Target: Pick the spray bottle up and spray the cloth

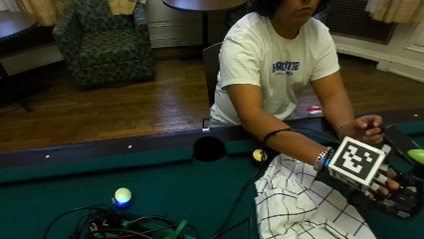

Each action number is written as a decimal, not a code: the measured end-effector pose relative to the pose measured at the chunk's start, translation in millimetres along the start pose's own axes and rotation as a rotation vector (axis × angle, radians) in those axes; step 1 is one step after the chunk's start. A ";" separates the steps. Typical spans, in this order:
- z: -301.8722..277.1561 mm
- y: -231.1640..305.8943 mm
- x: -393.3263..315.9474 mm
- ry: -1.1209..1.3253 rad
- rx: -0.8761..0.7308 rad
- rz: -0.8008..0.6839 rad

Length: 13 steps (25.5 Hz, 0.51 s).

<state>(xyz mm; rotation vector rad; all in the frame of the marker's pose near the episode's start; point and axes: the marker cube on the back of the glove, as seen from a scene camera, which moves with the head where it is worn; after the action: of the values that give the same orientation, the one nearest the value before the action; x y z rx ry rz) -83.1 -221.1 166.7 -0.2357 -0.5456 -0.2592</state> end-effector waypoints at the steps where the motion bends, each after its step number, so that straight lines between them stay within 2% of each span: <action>1: -6.0 6.9 -0.3 0.014 0.003 -0.014; 7: -33.5 51.1 -10.1 0.073 0.048 -0.116; 13: -46.8 94.6 -45.4 0.078 0.034 -0.307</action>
<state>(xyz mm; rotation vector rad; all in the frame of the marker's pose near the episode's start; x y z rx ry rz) -69.4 -137.4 89.2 -0.1074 -0.5080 -0.5547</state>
